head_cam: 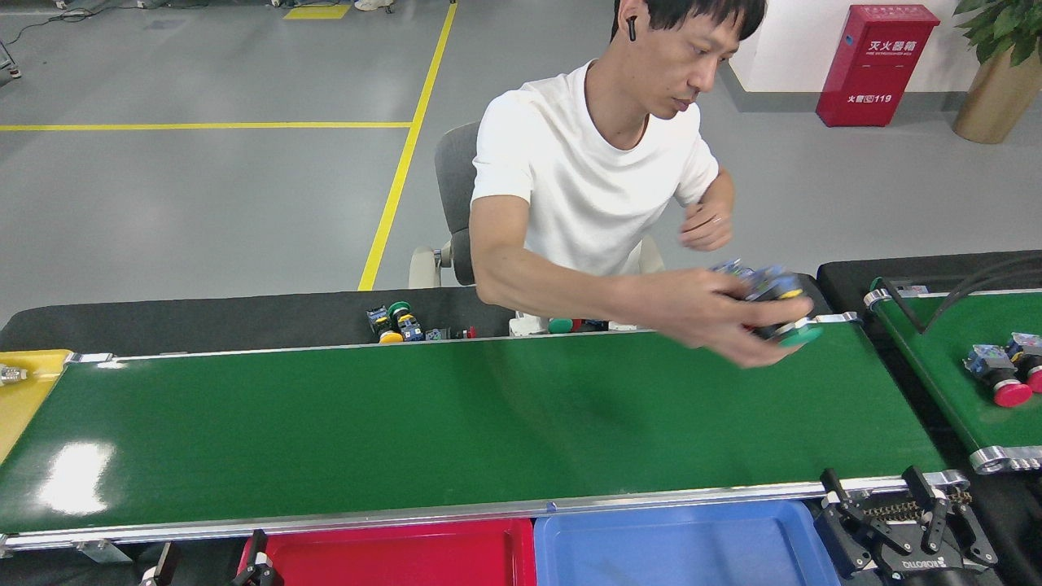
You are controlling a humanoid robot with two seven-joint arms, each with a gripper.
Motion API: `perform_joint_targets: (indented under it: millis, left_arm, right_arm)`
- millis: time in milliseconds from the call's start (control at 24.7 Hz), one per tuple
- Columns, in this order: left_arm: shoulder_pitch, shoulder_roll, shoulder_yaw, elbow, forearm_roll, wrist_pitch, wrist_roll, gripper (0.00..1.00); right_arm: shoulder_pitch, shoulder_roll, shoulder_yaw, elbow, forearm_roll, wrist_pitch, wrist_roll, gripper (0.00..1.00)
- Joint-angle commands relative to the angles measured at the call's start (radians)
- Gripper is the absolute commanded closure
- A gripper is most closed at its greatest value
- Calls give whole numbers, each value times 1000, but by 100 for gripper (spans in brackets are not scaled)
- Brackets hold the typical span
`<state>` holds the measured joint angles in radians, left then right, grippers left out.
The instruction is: Pick switch part from conveyor to tray
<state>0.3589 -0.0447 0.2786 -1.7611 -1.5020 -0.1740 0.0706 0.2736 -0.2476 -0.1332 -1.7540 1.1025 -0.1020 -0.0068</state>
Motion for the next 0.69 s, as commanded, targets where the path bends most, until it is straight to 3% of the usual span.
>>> perform_joint_targets:
  millis: [0, 122, 365, 527, 648]
  left_arm:
    - [-8, 6, 4, -14, 0, -2, 14, 0]
    - [-3, 39, 2, -14, 2, -2, 54, 0]
    - [6, 29, 5, -9, 31, -4, 54, 0]
    - [9, 32, -2, -9, 75, -5, -34, 0]
    - [8, 34, 1, -14, 74, -4, -34, 0]
  right_arm:
    - [-10, -2, -8, -15, -4, -7, -12, 2]
    - [-10, -1, -8, -13, -7, -7, -12, 2]
    - [-13, -1, -8, -12, -7, -5, -12, 2]
    - [-19, -1, -8, -12, -7, -7, -12, 1]
    - [-22, -2, -6, -2, -7, -8, -12, 1]
